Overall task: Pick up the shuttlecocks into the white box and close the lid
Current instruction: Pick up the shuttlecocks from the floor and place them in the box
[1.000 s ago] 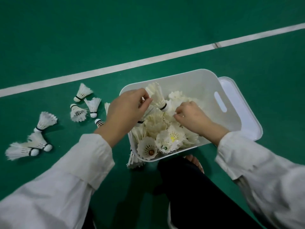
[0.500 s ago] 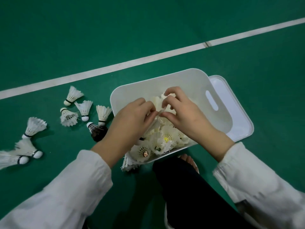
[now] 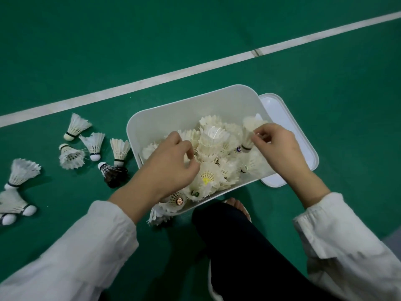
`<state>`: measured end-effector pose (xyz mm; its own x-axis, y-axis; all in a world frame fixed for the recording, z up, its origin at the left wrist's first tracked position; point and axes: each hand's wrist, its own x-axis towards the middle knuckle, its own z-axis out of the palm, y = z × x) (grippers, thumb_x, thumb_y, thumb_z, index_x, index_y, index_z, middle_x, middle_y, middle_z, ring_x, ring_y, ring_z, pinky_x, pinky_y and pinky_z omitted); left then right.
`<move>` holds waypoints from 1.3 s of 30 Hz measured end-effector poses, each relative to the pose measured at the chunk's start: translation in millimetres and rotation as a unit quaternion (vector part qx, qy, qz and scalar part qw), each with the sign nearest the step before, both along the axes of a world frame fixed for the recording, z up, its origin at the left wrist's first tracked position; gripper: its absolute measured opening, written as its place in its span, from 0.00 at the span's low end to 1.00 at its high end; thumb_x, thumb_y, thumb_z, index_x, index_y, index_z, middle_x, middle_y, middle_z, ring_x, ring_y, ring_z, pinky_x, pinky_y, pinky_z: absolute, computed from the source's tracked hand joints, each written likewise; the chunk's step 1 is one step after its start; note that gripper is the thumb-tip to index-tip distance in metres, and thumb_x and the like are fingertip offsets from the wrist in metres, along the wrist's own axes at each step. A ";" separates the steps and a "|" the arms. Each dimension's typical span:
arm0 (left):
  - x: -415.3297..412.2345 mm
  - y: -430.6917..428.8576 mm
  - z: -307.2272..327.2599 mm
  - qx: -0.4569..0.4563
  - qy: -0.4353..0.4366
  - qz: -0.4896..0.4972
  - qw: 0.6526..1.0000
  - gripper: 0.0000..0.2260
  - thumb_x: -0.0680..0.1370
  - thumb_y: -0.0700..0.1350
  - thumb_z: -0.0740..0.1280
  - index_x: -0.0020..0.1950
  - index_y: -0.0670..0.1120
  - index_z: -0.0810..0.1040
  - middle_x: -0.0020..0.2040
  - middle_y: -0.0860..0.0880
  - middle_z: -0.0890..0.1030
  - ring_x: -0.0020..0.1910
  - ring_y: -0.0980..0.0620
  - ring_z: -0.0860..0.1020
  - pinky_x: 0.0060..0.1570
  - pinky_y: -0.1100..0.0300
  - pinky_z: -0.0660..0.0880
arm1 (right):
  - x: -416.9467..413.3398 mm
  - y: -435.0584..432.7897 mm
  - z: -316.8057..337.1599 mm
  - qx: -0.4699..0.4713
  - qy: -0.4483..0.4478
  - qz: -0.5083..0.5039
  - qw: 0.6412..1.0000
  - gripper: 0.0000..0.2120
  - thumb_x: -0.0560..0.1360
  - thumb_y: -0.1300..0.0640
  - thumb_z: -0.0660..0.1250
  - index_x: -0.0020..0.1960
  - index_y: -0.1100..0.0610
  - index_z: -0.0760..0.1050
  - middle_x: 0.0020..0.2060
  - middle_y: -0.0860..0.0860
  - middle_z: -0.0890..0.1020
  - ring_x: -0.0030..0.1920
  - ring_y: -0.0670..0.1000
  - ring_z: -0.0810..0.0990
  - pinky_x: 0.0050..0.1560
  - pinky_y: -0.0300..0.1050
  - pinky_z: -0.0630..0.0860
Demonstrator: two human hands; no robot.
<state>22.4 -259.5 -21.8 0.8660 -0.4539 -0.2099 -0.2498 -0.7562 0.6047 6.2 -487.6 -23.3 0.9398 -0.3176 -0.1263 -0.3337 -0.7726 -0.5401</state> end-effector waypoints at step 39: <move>33.0 29.5 35.8 0.182 -0.095 -0.158 0.966 0.10 0.79 0.51 0.57 0.56 0.52 0.73 0.50 0.54 0.77 0.45 0.54 0.75 0.47 0.55 0.75 | -2.9 4.2 -29.1 -0.049 0.062 0.050 0.996 0.13 0.77 0.49 0.61 0.55 0.55 0.76 0.55 0.53 0.71 0.58 0.54 0.70 0.52 0.47 0.68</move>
